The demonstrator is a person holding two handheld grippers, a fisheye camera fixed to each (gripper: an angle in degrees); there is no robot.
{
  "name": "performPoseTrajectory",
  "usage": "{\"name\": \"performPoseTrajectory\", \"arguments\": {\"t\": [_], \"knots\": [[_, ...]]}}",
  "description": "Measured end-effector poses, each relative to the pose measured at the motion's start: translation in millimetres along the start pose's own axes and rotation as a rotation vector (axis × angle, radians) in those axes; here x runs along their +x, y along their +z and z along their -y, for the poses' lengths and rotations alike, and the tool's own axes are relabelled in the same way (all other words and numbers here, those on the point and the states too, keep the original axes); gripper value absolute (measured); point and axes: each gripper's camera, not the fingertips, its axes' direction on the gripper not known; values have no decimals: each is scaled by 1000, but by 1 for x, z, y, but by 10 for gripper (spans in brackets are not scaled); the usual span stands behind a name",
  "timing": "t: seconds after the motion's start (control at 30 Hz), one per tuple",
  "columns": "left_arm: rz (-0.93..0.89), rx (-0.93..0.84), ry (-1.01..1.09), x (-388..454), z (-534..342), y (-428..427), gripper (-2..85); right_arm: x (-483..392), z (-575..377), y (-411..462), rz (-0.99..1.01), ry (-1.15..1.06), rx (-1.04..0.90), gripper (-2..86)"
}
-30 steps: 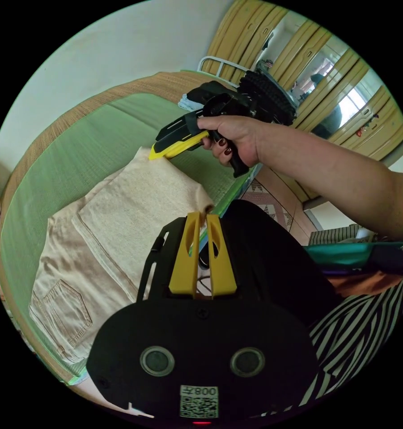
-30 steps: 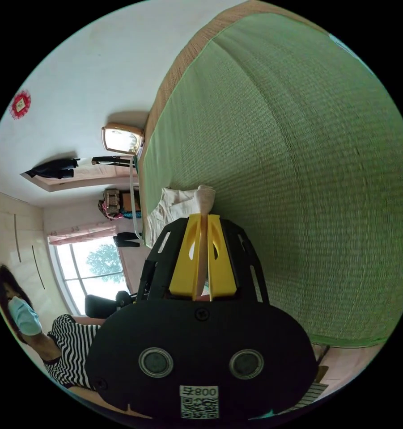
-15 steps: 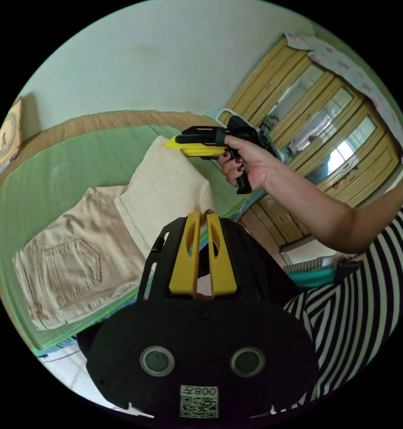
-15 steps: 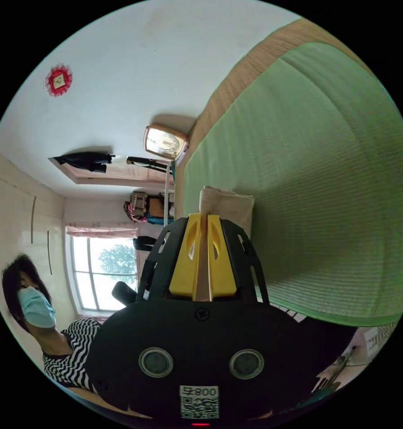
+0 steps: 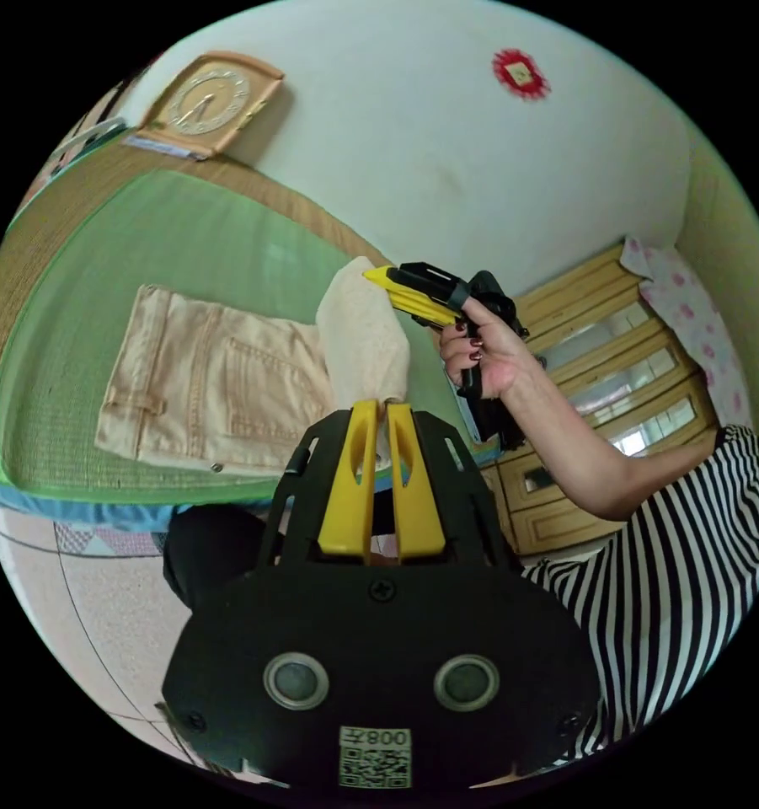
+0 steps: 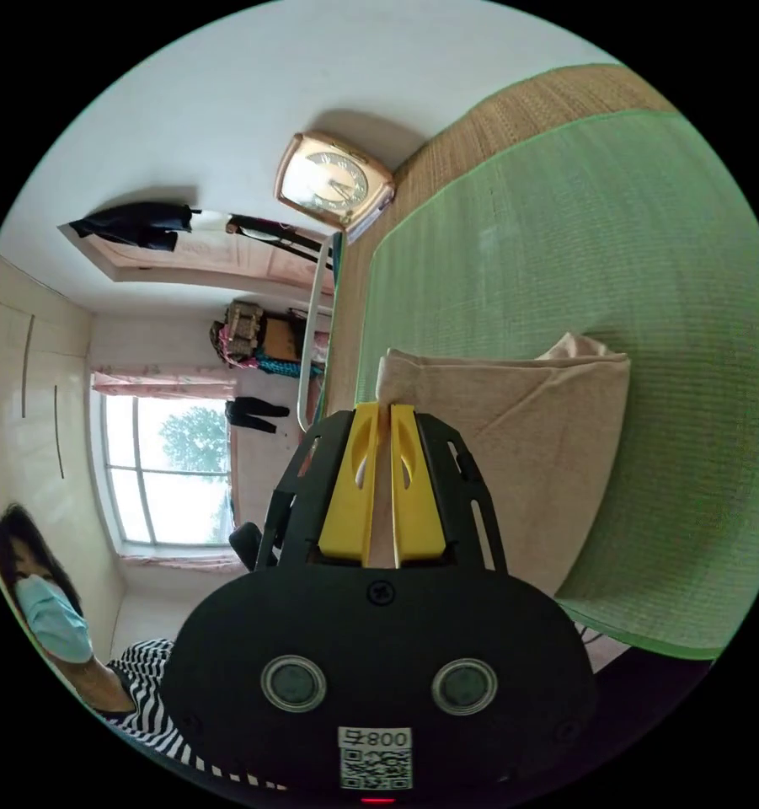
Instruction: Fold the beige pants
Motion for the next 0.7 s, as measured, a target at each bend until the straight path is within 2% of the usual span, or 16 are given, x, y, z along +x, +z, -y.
{"name": "performPoseTrajectory", "arguments": {"t": [0.33,0.7], "knots": [[-36,130,-226,-80,13,-136,22,-19,40,199,-124,-37,-138,25],[-23,160,-330,-117,28,-218,23,-6,60,343,-205,-47,-211,34]]}}
